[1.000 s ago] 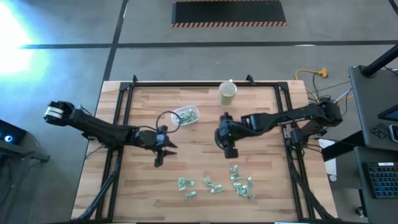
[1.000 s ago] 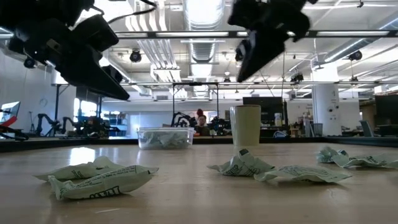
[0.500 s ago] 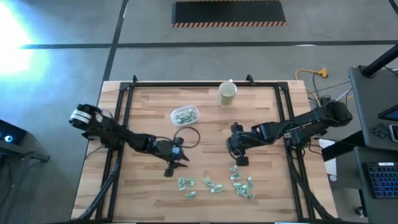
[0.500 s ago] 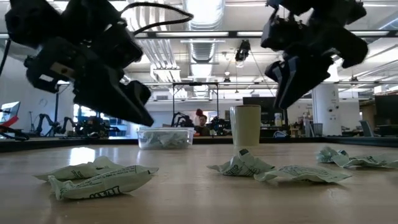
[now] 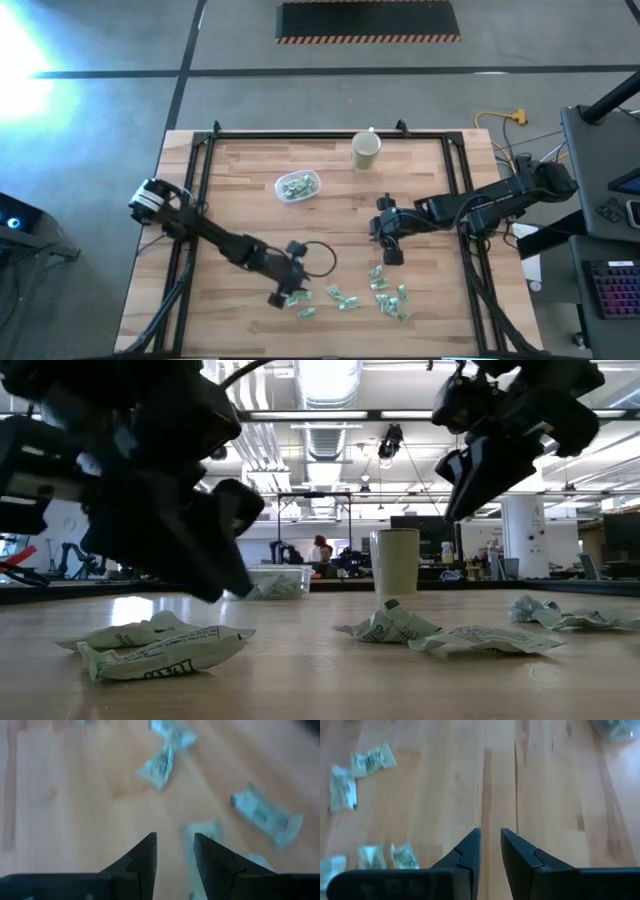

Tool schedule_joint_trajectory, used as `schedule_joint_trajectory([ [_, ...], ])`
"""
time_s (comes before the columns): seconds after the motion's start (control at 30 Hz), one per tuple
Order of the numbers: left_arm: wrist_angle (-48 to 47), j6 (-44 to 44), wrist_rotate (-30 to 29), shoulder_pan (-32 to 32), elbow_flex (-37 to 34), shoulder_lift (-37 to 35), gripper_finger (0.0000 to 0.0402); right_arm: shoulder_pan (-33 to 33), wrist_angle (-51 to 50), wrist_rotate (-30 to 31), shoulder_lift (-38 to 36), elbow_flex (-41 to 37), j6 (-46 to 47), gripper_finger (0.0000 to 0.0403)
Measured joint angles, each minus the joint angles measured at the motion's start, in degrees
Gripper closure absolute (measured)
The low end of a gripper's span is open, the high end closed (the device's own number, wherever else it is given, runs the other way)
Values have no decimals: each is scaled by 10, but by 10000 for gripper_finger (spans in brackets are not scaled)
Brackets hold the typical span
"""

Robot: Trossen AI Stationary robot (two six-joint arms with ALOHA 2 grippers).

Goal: Pick and place Stevia / Truvia into bins
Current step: Put the stevia packet into the transparent container

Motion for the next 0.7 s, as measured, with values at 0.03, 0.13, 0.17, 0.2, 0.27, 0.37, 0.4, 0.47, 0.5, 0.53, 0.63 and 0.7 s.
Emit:
schedule_joint_trajectory([
  [0.03,-16,0,-10,-5,11,0,288,0,3,0,-2,-1,0,338],
  [0.13,-48,-4,-25,-17,30,-2,288,0,11,0,0,-7,0,338],
  [0.17,-56,-4,-25,-19,33,-2,288,0,11,0,0,-9,0,339],
  [0.2,-54,-5,-24,-22,38,-2,288,0,3,0,0,-13,0,340],
  [0.27,-54,-6,-24,-28,39,-4,288,0,15,0,4,-14,0,339],
  [0.37,-56,-16,-24,-33,35,-3,288,0,11,0,3,-19,-1,338],
  [0.4,-62,-21,-24,-33,34,-3,288,0,20,0,4,-19,0,337],
  [0.47,-67,-31,-23,-33,35,-2,288,0,17,0,2,-22,-1,338],
  [0.5,-65,-36,-23,-33,35,0,288,0,19,0,2,-22,-2,338],
  [0.53,-67,-37,-22,-33,35,0,288,0,26,0,2,-21,-2,339],
  [0.63,-67,-40,-20,-34,37,3,288,0,24,0,1,-22,-4,339],
  [0.7,-66,-48,-17,-34,40,9,288,0,25,0,2,-21,-4,339],
])
